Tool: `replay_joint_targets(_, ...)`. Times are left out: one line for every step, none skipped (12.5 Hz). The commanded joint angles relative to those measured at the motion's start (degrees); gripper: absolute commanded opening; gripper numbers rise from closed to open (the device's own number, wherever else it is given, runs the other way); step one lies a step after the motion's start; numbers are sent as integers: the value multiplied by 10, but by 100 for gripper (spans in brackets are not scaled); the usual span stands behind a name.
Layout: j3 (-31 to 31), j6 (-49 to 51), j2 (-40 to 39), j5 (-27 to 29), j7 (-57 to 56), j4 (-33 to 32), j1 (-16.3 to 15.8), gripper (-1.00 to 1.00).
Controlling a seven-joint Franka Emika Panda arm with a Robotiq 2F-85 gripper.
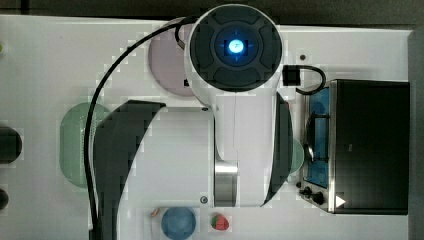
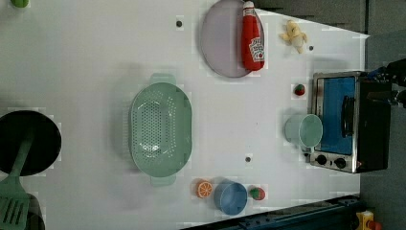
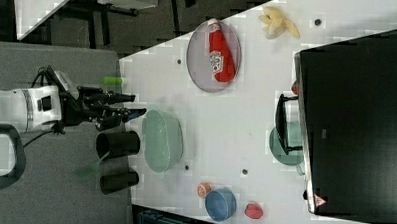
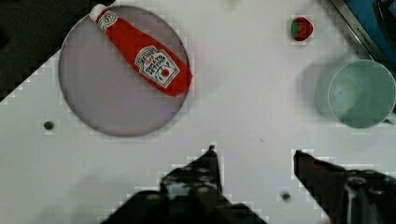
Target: Drag strainer left to right.
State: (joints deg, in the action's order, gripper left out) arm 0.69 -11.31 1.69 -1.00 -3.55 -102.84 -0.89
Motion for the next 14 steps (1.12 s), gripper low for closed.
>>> replay_joint_targets(29,116,231,-14,76,-112,9,59)
replay_joint_targets(30,115,232,-14,76,-112,9,81)
replay_joint_targets(30,115,231,-14,76,-112,8,100)
replay_joint_targets(26,115,230,-13,76,-113,6,100)
replay_joint_targets(17,113,227,-9,76,-116,1,100)
replay_joint_targets(3,108,220,-2,80,-118,-4,100)
replay_joint_targets(-17,98,209,6,93,-121,-10,100)
replay_joint_targets(-42,84,195,12,112,-123,-14,100)
replay_joint_targets(-70,66,179,13,146,-126,-16,100)
replay_joint_targets(-101,48,161,13,193,-128,-17,100)
replay_joint_targets(-133,29,141,13,252,-132,-18,100)
replay_joint_targets(-165,9,118,13,320,-135,-18,100)
replay_joint_targets(-197,-15,94,12,386,-140,-19,100)
replay_joint_targets(-228,-40,67,12,448,-145,-19,100)
